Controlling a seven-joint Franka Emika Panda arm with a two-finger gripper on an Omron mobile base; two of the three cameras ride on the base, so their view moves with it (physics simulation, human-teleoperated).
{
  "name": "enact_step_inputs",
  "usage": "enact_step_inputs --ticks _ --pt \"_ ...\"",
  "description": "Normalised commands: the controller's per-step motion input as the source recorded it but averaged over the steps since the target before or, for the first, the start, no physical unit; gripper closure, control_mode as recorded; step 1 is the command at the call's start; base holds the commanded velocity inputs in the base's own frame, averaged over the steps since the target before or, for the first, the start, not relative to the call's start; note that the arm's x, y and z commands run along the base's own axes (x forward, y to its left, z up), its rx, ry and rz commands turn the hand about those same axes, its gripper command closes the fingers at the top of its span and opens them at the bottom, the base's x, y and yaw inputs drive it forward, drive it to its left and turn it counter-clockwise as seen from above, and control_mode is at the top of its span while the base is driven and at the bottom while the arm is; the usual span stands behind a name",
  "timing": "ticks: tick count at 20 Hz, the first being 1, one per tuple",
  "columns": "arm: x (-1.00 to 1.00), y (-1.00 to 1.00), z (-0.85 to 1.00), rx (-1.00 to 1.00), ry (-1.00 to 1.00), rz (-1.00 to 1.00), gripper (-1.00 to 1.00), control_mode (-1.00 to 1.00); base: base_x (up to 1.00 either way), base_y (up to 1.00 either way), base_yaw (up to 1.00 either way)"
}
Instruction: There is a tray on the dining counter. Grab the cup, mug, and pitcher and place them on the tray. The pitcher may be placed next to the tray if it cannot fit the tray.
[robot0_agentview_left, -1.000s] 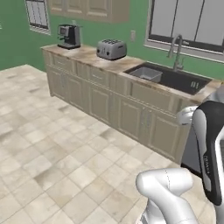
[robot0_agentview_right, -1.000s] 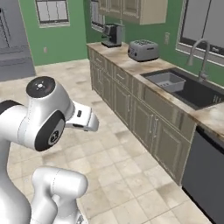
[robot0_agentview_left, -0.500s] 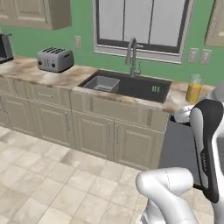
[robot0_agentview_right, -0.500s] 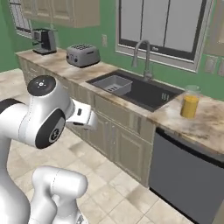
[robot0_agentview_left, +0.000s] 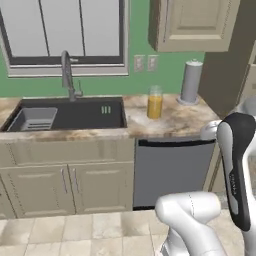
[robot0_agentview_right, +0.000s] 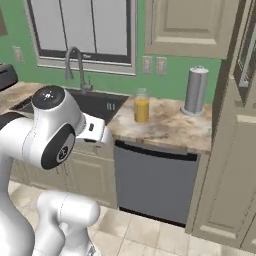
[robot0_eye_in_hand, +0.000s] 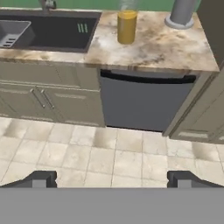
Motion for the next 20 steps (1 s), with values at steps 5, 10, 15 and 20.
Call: enact_step_inputs --ticks 5,10,15,20 --pt "0.0 0.0 0.0 0.0 0.0 0.0 -1.0 1.0 0.68 0.4 -0.68" --pt "0.0 0.0 0.0 0.0 0.0 0.0 -1.0 1.0 0.83 0.67 -0.37" --pt "0.0 0.0 0.0 0.0 0.0 0.0 -1.0 1.0 0.52 0.54 -0.17" --pt "0.0 0.0 0.0 0.0 0.0 0.0 -1.0 1.0 0.2 0.03 0.05"
